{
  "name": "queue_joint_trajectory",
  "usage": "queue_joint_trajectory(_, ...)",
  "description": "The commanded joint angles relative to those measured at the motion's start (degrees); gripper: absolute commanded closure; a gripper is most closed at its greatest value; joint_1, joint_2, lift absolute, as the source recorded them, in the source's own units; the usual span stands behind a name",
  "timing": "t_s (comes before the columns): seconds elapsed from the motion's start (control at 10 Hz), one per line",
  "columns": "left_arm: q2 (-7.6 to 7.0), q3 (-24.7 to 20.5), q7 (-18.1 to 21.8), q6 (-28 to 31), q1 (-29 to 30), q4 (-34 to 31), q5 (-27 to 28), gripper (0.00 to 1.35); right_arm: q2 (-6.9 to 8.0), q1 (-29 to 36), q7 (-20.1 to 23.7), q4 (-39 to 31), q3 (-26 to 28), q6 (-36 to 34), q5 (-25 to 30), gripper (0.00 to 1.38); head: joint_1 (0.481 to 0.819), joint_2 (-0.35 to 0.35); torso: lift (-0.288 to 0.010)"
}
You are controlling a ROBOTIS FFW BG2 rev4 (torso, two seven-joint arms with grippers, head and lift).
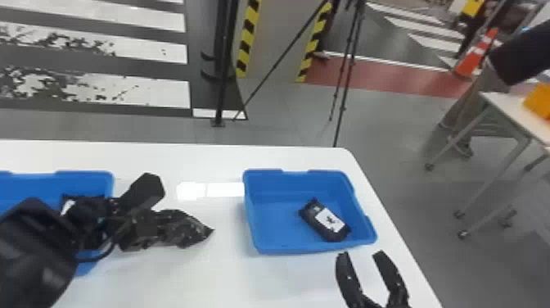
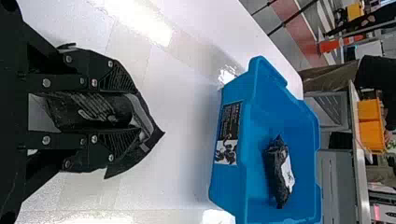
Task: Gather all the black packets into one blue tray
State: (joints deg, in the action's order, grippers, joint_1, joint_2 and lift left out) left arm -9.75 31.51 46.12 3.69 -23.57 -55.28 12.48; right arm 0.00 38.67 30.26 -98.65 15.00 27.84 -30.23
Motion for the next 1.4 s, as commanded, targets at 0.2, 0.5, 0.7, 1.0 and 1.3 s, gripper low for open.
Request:
queue_joint_trajectory(0.2, -0.18, -1.6, -0.2, -8.8, 0.4, 0.2, -0.3, 1.21, 0.05, 0.3, 0.2, 0.1, 0.0, 0.0, -0.7, 0.14, 0.695, -0.350, -0.110)
queue_joint_trajectory(0.5, -0.80, -14.0, 3.6, -15.6, 3.7, -7.2, 3.3, 1.21, 0.05, 0.8, 0.3, 0.0, 0.0, 0.0, -1.1, 0.14, 0.695, -0.350, -0.110)
queue_joint_trajectory(0.7, -1.85, -22.9, 6.3, -12.3, 11.1, -21.4, 5.3, 1.21, 0.05, 0.8, 0.4, 0.0, 0.0, 0.0, -1.0, 0.14, 0.695, -0.350, -0.110)
queue_joint_trajectory(1.0, -3.26, -36.2, 7.3, -6.5, 25.3, -40.4, 5.5, 1.21, 0.05, 0.7, 0.4, 0.1, -0.1, -0.1, -0.3, 0.14, 0.695, -0.273, -0.110)
queue_joint_trajectory(1.3, -4.32, -44.8, 8.1, -5.1, 32.4, -44.6, 6.5, 1.20, 0.05, 0.1, 0.4, 0.0, -0.1, 0.0, 1.0, 0.14, 0.695, -0.163, -0.110)
